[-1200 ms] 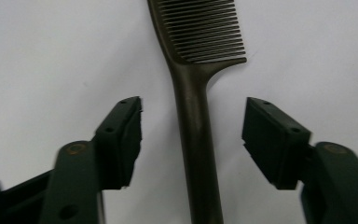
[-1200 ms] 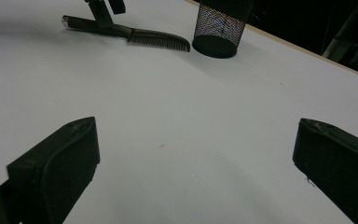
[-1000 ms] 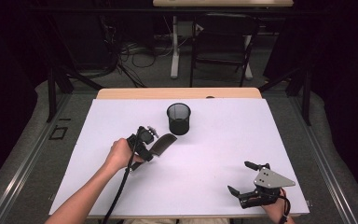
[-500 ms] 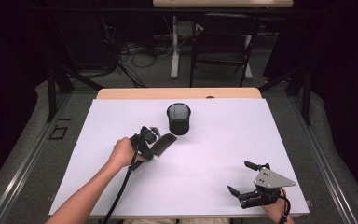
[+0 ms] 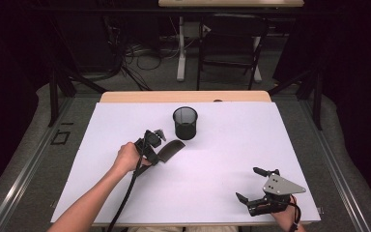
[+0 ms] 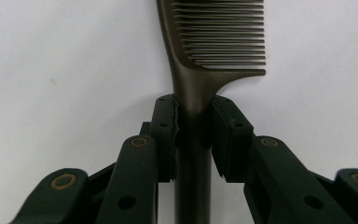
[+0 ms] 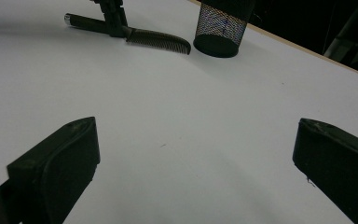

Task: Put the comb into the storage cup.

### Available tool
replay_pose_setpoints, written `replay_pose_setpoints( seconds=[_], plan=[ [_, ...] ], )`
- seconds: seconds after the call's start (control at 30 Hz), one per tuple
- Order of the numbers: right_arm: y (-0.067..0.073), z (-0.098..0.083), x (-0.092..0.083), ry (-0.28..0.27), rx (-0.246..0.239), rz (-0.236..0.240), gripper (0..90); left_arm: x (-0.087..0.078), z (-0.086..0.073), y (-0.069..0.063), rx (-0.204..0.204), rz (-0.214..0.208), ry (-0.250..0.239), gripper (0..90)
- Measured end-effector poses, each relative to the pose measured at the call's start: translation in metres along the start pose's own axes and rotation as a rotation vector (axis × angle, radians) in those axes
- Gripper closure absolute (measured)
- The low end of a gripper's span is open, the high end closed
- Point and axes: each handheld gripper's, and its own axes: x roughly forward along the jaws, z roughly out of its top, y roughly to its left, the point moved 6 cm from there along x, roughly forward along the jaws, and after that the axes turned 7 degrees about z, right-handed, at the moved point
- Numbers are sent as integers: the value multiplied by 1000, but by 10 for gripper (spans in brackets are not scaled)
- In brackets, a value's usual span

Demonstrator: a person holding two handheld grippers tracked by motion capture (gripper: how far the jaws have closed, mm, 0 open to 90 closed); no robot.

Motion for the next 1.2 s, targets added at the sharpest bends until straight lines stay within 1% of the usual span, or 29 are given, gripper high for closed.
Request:
replay_pose_setpoints(
  seconds=[0.07, 0.1, 0.13, 0.33, 0.5, 0.53, 0.67, 0.7, 0.73, 0.77, 0.8, 0.9, 0.93, 1.0, 1.03, 1.07, 1.1, 1.2],
  plan=[
    [0, 0, 0, 0, 1, 0, 2, 0, 0, 0, -4, -3, -3, 722],
    [0, 0, 0, 1, 1, 0, 2, 0, -1, 0, -6, -5, -15, 723],
    [0, 0, -1, 2, 0, 0, 2, -1, -2, 0, -5, -3, -16, 723],
    [0, 0, 0, 4, -2, -2, 2, -7, -7, 5, -16, -20, -72, 722],
    [-1, 0, 0, 3, 0, 0, 1, -18, -13, 5, -21, -30, -141, 722],
    [-1, -1, 0, 4, 1, -1, 2, -20, -14, 5, -16, -25, -157, 722],
    [-1, 0, 0, 3, -2, -4, 2, -30, -18, 4, -21, -28, -216, 722],
    [0, 0, -1, 3, -1, -4, 1, -31, -18, 5, -19, -22, -233, 722],
    [0, 0, -1, 3, -1, -4, 1, -31, -18, 5, -19, -22, -233, 722],
    [0, 0, -1, 3, -2, -4, 2, -33, -19, 4, -25, -24, -243, 722],
    [0, 0, -1, 3, -2, -4, 2, -34, -20, 5, -20, -25, -251, 722],
    [-1, -1, 0, 3, 1, -2, 2, -38, -24, 5, -25, -25, -294, 722],
    [-1, -1, 0, 4, 3, -3, 2, -38, -24, 5, -25, -25, -294, 722],
    [-1, -1, 0, 3, 4, -3, 2, -40, -24, 6, -32, -23, -325, 722],
    [-1, -1, 0, 5, 4, -4, 2, -42, -25, 6, -37, -20, -356, 722],
    [-1, -1, 0, 5, 4, -4, 2, -42, -25, 6, -37, -20, -356, 722],
    [-1, -1, 0, 5, 3, -4, 1, -44, -27, 5, -39, -17, -385, 722],
    [-1, -1, 0, 7, 3, -4, 1, -46, -28, 4, -43, -21, -406, 722]
  ],
)
